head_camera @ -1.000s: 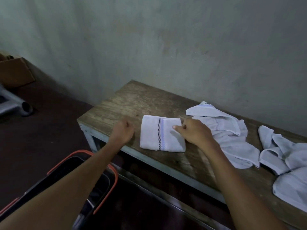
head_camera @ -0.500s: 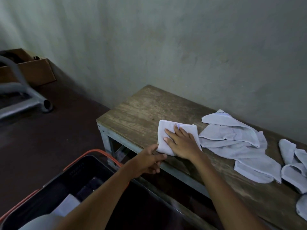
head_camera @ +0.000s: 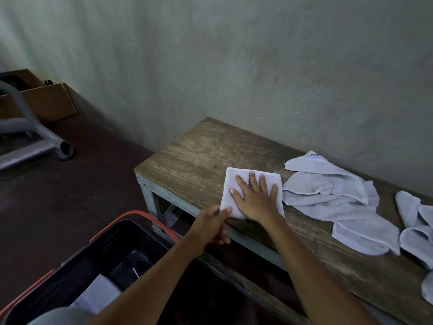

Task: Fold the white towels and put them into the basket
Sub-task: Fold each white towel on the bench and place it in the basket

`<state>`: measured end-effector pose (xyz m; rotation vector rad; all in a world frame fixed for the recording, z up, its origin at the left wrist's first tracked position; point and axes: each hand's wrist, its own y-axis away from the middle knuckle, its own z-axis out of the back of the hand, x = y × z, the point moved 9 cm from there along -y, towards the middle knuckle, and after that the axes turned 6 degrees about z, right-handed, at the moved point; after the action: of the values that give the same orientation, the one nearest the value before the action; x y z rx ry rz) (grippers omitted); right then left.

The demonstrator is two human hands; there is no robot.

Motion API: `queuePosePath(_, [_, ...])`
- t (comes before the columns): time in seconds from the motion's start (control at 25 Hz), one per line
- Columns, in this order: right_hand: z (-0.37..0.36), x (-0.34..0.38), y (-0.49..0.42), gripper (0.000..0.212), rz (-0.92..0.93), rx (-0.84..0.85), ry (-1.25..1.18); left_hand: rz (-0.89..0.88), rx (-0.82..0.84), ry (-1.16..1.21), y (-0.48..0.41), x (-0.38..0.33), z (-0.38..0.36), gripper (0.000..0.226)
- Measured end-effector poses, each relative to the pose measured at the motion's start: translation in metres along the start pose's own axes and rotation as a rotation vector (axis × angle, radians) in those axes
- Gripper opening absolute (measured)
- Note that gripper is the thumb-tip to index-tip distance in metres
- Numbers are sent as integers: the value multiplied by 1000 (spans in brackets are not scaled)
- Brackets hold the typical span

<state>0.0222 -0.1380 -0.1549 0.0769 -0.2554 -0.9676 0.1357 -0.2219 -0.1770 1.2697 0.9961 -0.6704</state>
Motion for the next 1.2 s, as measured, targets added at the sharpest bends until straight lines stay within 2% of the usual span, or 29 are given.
queuePosePath(0.16, [5, -4, -5, 66, -6, 1, -61, -53, -240, -146, -1, -12, 19, 37])
queuePosePath(0.28, [17, -21, -5, 67, -40, -135, 53, -229, -556, -336, 7, -34, 33, 33])
queuePosePath(0.32, [16, -27, -4, 67, -50, -131, 49, -310, -636, -419, 8, -45, 35, 27])
queuePosePath(0.36, [12, -32, -5, 65, -47, -102, -2, -382, -651, -514, 5, -56, 31, 23])
queuePosePath(0.44, [14, -35, -8, 58, -2, -100, -188, -412, -541, -841, -20, -62, 8, 40])
queuePosePath(0.52, [36, -45, -4, 50, 23, -285, -304, -338, -465, -1087, -44, -60, -5, 50])
queuePosePath(0.6, [56, -66, 13, 46, -65, -486, -232, -273, -441, -1076, -59, -66, -2, 50])
queuePosePath(0.64, [59, -77, 21, 44, -126, -520, -199, -253, -435, -1038, -63, -70, 0, 52])
queuePosePath(0.76, [45, -99, 30, 35, -233, -416, -321, -185, -448, -876, -68, -76, 10, 55])
queuePosePath(0.84, [39, -102, 27, 37, -241, -349, -411, -113, -432, -756, -71, -72, 15, 52])
queuePosePath(1.04, [31, -96, 16, 38, -235, -243, -459, -17, -281, -563, -78, -68, 16, 46])
queuePosePath(1.2, [25, -92, 13, 52, -259, -176, -436, -104, -374, -408, -63, -70, 14, 39])
